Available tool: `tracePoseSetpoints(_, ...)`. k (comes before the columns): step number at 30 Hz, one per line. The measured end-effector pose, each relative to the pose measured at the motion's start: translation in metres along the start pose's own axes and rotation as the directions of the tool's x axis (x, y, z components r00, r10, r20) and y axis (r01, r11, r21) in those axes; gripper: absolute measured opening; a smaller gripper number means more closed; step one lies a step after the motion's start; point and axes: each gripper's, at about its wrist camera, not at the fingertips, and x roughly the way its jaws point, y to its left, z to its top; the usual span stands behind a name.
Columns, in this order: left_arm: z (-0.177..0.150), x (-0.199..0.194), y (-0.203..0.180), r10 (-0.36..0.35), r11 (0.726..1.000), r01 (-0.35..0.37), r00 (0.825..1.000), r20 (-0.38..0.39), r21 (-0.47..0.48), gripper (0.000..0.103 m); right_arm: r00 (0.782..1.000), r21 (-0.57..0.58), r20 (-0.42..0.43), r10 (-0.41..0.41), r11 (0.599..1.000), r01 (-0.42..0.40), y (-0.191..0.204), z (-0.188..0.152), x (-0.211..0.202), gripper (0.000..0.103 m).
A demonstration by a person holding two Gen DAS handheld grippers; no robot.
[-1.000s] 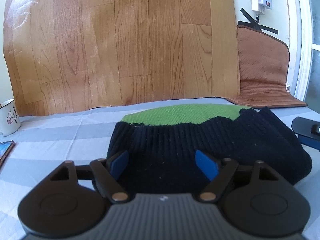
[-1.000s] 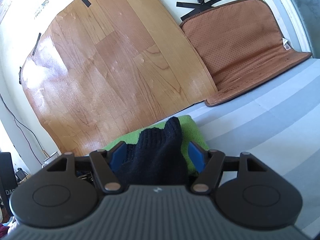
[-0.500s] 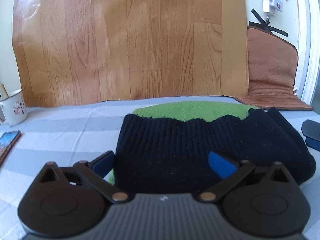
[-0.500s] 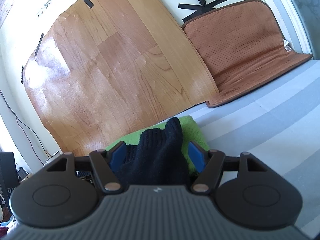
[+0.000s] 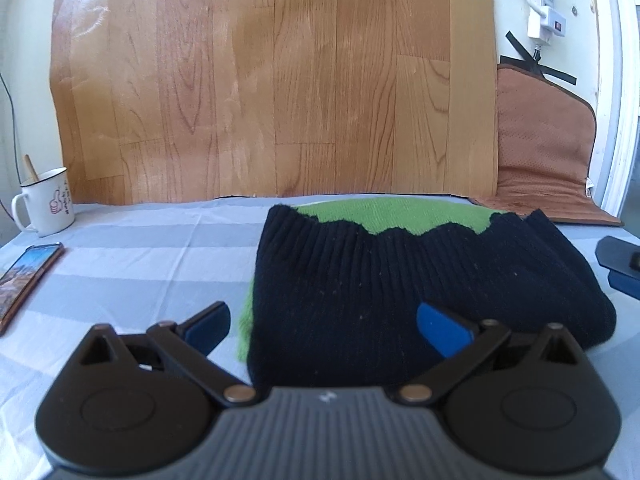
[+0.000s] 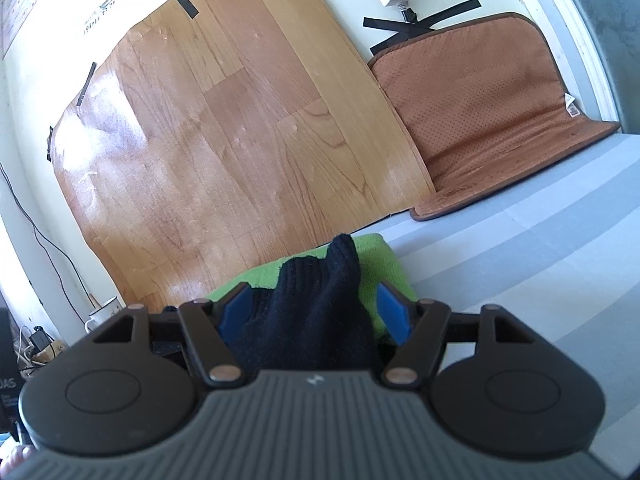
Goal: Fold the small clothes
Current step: 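Open both grippers and pull them back from the folded sweater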
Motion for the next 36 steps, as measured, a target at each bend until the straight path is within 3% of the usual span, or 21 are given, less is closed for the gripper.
tracePoseSetpoints(9,-0.015,-0.023,-0.003,0.016,1.0,-0.016,1.0,-0.014,0.009,0.103,1.0,0.013,-0.002,-0.004,1.0,0.004,0.002,-0.013,-0.03,0.071)
tracePoseSetpoints(14,-0.025,-0.042,-0.016,0.049,0.996,-0.051,0.998,0.025,0.077,0.103,1.0,0.01,-0.025,-0.009,1.0,0.009,0.005,-0.02,-0.042,0.071)
tracePoseSetpoints(21,-0.033,-0.06,-0.025,0.019,0.989,-0.03,0.997,0.075,0.146,0.103,0.999,-0.007,-0.054,0.002,1.0,-0.003,0.01,-0.026,-0.048,0.072)
tracePoseSetpoints(36,-0.029,-0.052,-0.007,0.036,0.999,-0.037,0.999,0.022,0.016,0.103,0.997,0.007,-0.077,-0.004,1.0,0.004,0.009,-0.027,-0.042,0.073)
